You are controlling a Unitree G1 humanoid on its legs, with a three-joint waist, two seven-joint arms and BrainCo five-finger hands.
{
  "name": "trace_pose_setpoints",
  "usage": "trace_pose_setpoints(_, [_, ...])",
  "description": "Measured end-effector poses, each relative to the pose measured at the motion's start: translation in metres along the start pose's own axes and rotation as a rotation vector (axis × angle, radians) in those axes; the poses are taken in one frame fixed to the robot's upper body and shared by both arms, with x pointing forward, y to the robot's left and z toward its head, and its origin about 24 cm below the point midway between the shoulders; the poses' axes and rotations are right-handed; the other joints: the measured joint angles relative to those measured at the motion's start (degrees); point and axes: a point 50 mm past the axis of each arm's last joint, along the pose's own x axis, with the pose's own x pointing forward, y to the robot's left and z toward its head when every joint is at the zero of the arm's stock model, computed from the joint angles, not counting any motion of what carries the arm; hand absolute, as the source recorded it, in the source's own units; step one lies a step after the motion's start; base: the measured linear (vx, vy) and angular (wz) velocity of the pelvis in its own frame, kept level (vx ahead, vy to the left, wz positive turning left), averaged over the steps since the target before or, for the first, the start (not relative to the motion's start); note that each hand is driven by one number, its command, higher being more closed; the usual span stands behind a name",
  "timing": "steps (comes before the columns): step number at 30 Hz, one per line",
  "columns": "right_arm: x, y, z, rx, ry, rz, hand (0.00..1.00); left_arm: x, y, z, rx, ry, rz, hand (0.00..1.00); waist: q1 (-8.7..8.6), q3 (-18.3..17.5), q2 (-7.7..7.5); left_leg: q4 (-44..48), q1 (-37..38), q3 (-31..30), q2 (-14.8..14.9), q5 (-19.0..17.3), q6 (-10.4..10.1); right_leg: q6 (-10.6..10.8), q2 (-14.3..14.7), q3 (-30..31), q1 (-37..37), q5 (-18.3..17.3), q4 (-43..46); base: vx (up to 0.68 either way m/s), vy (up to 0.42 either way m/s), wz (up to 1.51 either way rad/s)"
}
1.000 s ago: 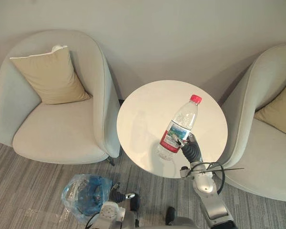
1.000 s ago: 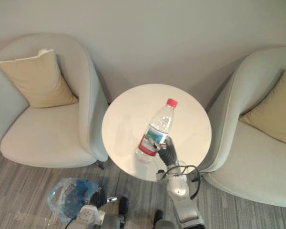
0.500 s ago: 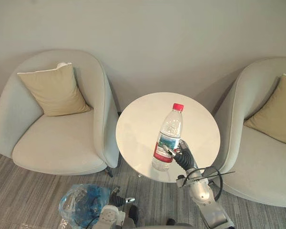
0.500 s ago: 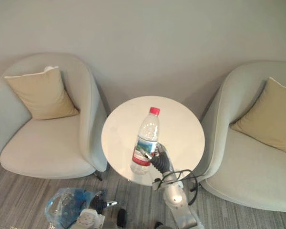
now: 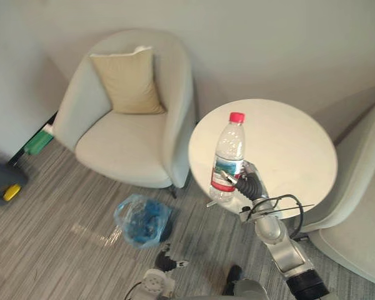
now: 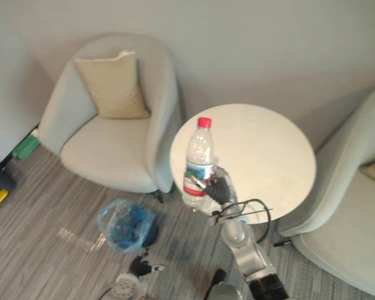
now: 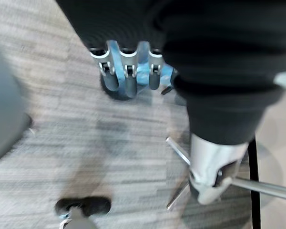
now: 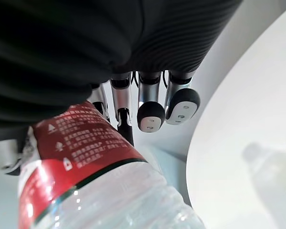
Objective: Gather rubbish on tea table into small bin, then transfer packed bag to large trash can.
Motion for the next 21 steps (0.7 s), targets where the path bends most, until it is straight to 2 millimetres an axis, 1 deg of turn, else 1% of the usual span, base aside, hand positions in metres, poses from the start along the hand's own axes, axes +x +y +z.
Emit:
trace_pose_setpoints(1, [0.001, 0.009, -0.002, 0.018, 0.023, 0.015, 1.0, -0.001, 0.004, -0.005, 0.016, 0.014, 0.008, 0.0, 1.57, 0.02, -1.88, -0.14, 0.16, -0.33, -1.94, 0.31, 0.62, 0.63, -1.89, 0.11, 0.32, 1.68, -0.46, -0.16, 0.3, 0.44])
trace_pose_setpoints(2, [0.0, 0.013, -0.001, 0.035, 0.029, 0.02, 1.0, -0.003, 0.004, -0.009, 0.015, 0.024, 0.007, 0.0, 1.93, -0.1, -2.29, 0.24, 0.1, -0.51, -2.67, 0.22, 0.79, 0.84, -2.62, 0.07, 0.79, 2.39, -0.94, -0.13, 0.285, 0.33])
trace_pose_setpoints(3, [-0.001, 0.02, 0.0, 0.063, 0.04, 0.022, 1.0, -0.004, 0.006, -0.011, 0.016, 0.027, 0.015, 0.0, 1.92, -0.12, -2.5, 0.79, 0.13, -1.18, -3.89, -0.01, 1.47, 1.38, -3.73, -0.16, 2.15, 3.83, -1.97, -0.13, 0.303, 0.29])
trace_pose_setpoints(4, [-0.002, 0.028, 0.002, 0.085, 0.045, 0.038, 1.0, -0.004, 0.009, -0.013, 0.01, 0.034, 0.033, 0.0, 2.34, -0.3, -2.45, 1.2, 0.22, -1.49, -5.17, -0.68, 2.69, 1.59, -4.79, 0.04, 2.78, 5.03, -2.79, -0.1, 0.244, 0.26])
trace_pose_setpoints(5, [-0.002, 0.031, 0.003, 0.092, 0.044, 0.044, 1.0, -0.005, 0.011, -0.015, 0.008, 0.039, 0.041, 0.0, 2.45, -0.29, -2.5, 1.17, 0.24, -1.71, -5.82, -0.64, 2.9, 2.06, -5.25, 0.09, 3.02, 5.35, -3.11, -0.12, 0.214, 0.14])
trace_pose_setpoints(7, [-0.007, 0.036, 0.002, 0.098, 0.058, 0.051, 1.0, -0.005, 0.017, -0.018, -0.003, 0.048, 0.061, 0.0, 2.41, -0.24, -2.58, 0.88, -0.05, -2.87, -7.57, -0.32, 4.03, 2.23, -6.93, 1.27, 2.86, 5.46, -2.48, -0.09, 0.12, 0.27])
trace_pose_setpoints(8, [-0.011, 0.036, -0.002, 0.079, 0.071, 0.059, 1.0, -0.005, 0.018, -0.018, -0.005, 0.049, 0.064, 0.0, 2.33, -0.08, -2.6, 1.07, -0.67, -4.27, -8.36, -0.58, 4.7, 0.67, -7.38, 4.98, 2.25, 4.27, -0.84, -0.08, 0.096, 0.51])
trace_pose_setpoints(9, [-0.018, 0.036, -0.007, 0.073, 0.099, 0.062, 1.0, -0.005, 0.02, -0.019, -0.001, 0.052, 0.068, 0.0, 2.08, 0.46, -3.04, 1.42, -0.92, -6.59, -8.96, -0.95, 5.69, -4.25, -6.91, 13.23, 1.31, -1.35, 2.09, -0.1, 0.074, 0.75])
trace_pose_setpoints(10, [-0.023, 0.035, -0.012, 0.074, 0.124, 0.06, 1.0, -0.006, 0.025, -0.022, 0.009, 0.057, 0.079, 0.0, 1.48, 1.15, -3.73, 2.18, -1.1, -8.65, -9.32, -1.28, 6.29, -1.95, -5.44, 19.37, 0.88, -5.98, 3.84, -0.08, -0.01, 1.23])
trace_pose_setpoints(11, [-0.032, 0.032, -0.019, 0.073, 0.165, 0.049, 1.0, -0.006, 0.027, -0.023, 0.009, 0.063, 0.084, 0.0, -0.12, 1.61, -4.79, 3.19, -1.94, -11.83, -9.92, -1.63, 6.76, -0.7, -3.12, 26.89, 0.56, -9.58, 6.01, -0.05, -0.05, 1.55])
trace_pose_setpoints(12, [-0.039, 0.028, -0.027, 0.066, 0.206, 0.043, 1.0, -0.006, 0.03, -0.025, 0.014, 0.067, 0.09, 0.0, -0.8, 1.54, -6.01, 2.72, -2.0, -14.05, -10.83, -1.37, 6.48, -0.33, -1.96, 31.35, -0.18, -9.95, 7.64, 0.02, -0.062, 1.37])
trace_pose_setpoints(13, [-0.041, 0.026, -0.03, 0.054, 0.221, 0.043, 1.0, -0.006, 0.032, -0.025, 0.017, 0.067, 0.094, 0.0, -0.55, 1.76, -6.53, 1.82, -1.79, -15.03, -11.19, -0.46, 6.67, -0.02, -2.03, 31.47, -0.24, -10.08, 8.19, 0.07, -0.025, 0.76])
trace_pose_setpoints(14, [-0.04, 0.026, -0.03, 0.053, 0.22, 0.042, 1.0, -0.005, 0.034, -0.023, 0.019, 0.062, 0.097, 0.0, -0.06, 1.8, -6.72, 1.73, -2.08, -15.61, -11.16, -0.06, 6.23, 0.31, -1.92, 31.38, -0.16, -9.88, 8.1, 0.1, -0.034, 0.35])
trace_pose_setpoints(15, [-0.039, 0.025, -0.03, 0.053, 0.216, 0.04, 1.0, -0.005, 0.036, -0.023, 0.024, 0.064, 0.102, 0.0, 0.22, 1.78, -6.67, 2.87, -3.97, -17.22, -11.15, 0.0, 5.93, 2.69, -2.01, 30.79, -0.14, -8.94, 8.04, 0.07, -0.031, 0.43])
trace_pose_setpoints(16, [-0.039, 0.025, -0.03, 0.057, 0.219, 0.037, 1.0, -0.005, 0.037, -0.024, 0.026, 0.065, 0.101, 0.0, -0.4, 1.74, -6.71, 3.29, -4.91, -18.55, -11.23, -0.13, 5.79, 3.24, -2.14, 30.2, -0.01, -9.1, 8.21, 0.1, -0.049, 0.76])
trace_pose_setpoints(18, [-0.045, 0.023, -0.035, 0.052, 0.244, 0.041, 1.0, -0.005, 0.036, -0.024, 0.027, 0.07, 0.099, 0.0, -1.22, 1.7, -6.18, 3.86, -5.86, -23.19, -11.05, -0.16, 5.78, 3.29, -1.39, 31.52, 0.06, -9.32, 10.75, 0.14, -0.039, 1.13])
trace_pose_setpoints(19, [-0.05, 0.02, -0.04, 0.052, 0.271, 0.037, 1.0, -0.004, 0.036, -0.024, 0.03, 0.073, 0.097, 0.0, -1.3, 1.69, -6.01, 4.67, -5.97, -25.72, -10.77, -0.15, 5.73, 3.14, -0.97, 31.8, 0.95, -9.41, 11.97, 0.14, -0.025, 1.24])
trace_pose_setpoints(20, [-0.053, 0.018, -0.043, 0.052, 0.288, 0.031, 1.0, -0.004, 0.036, -0.024, 0.029, 0.072, 0.097, 0.0, -1.22, 1.67, -6.0, 5.33, -5.96, -26.99, -10.54, -0.13, 5.7, 3.07, -0.72, 31.11, 2.23, -9.45, 12.24, 0.13, -0.043, 1.08])
trace_pose_setpoints(21, [-0.055, 0.015, -0.045, 0.053, 0.298, 0.019, 1.0, -0.003, 0.035, -0.021, 0.023, 0.063, 0.096, 0.0, -1.05, 1.73, -5.73, 7.29, -6.09, -27.42, -9.66, -0.17, 5.63, 2.98, 0.18, 30.66, 2.39, -10.82, 12.97, 0.05, -0.066, 0.86])
